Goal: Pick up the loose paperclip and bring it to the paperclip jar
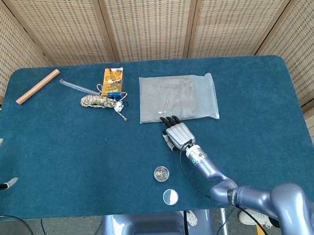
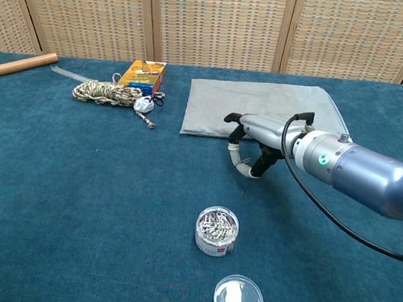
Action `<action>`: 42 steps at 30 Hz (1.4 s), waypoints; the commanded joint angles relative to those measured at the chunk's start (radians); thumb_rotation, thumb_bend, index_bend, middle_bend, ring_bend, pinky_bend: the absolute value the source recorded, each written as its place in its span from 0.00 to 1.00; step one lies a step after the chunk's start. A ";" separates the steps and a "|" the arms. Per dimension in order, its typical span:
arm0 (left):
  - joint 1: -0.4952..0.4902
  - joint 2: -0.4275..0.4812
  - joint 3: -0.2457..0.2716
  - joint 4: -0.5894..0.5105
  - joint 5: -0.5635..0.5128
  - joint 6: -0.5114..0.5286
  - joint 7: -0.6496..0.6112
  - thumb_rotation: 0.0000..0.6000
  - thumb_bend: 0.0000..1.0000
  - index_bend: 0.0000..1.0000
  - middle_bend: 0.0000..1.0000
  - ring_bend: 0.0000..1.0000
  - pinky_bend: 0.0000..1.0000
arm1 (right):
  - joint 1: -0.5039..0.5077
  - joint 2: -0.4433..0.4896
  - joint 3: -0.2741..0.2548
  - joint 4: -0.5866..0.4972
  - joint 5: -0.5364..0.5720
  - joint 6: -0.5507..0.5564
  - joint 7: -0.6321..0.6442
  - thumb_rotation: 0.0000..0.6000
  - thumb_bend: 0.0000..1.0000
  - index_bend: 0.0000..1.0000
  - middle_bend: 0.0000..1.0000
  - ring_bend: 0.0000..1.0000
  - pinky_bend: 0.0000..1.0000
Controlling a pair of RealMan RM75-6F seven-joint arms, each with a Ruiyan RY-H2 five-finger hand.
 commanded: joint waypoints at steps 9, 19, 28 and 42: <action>0.006 0.004 0.013 -0.011 0.034 0.017 -0.001 1.00 0.00 0.00 0.00 0.00 0.00 | -0.058 0.193 -0.073 -0.389 -0.144 0.095 -0.022 1.00 0.57 0.67 0.00 0.00 0.00; 0.012 0.011 0.018 -0.017 0.050 0.031 -0.013 1.00 0.00 0.00 0.00 0.00 0.00 | -0.061 0.181 -0.115 -0.521 -0.158 0.106 -0.115 1.00 0.57 0.67 0.00 0.00 0.00; 0.011 0.012 0.020 -0.014 0.053 0.030 -0.020 1.00 0.00 0.00 0.00 0.00 0.00 | -0.070 0.137 -0.138 -0.487 -0.157 0.113 -0.134 1.00 0.57 0.67 0.00 0.00 0.00; 0.008 0.012 0.021 -0.015 0.047 0.022 -0.015 1.00 0.00 0.00 0.00 0.00 0.00 | -0.066 0.131 -0.134 -0.437 -0.124 0.088 -0.154 1.00 0.43 0.45 0.00 0.00 0.00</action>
